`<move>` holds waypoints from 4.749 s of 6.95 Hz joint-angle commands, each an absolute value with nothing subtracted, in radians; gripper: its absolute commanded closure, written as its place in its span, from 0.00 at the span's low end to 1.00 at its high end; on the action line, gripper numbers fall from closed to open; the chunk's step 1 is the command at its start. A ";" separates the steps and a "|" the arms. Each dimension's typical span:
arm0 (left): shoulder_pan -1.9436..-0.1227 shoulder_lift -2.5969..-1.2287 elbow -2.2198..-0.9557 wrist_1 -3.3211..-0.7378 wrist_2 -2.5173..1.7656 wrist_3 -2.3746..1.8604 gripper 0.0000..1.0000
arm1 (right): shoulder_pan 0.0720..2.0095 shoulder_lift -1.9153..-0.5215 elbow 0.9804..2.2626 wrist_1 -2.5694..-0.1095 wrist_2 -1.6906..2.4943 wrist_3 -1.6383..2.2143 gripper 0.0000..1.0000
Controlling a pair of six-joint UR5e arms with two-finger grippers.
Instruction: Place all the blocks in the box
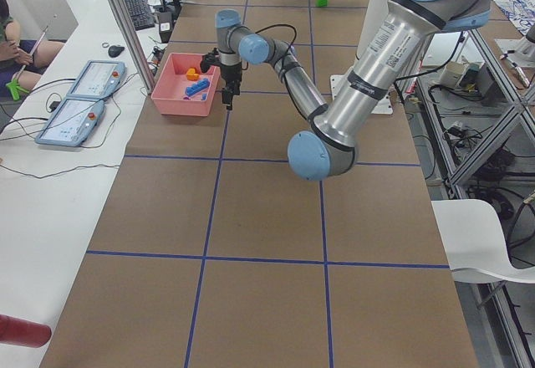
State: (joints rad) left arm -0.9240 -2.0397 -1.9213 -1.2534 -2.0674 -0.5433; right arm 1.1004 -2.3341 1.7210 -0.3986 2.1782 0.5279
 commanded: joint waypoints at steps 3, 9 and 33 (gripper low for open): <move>-1.261 -1.806 -1.943 -1.249 -2.249 -0.016 0.00 | 0.955 -2.319 1.703 -0.403 2.154 0.661 0.01; -1.609 -1.732 -1.646 -1.269 -2.250 0.600 0.00 | 0.686 -2.321 1.666 -0.396 2.082 0.670 0.00; -1.654 -1.588 -1.552 -1.626 -2.365 0.218 0.00 | 1.066 -1.274 1.949 -1.690 2.313 0.627 1.00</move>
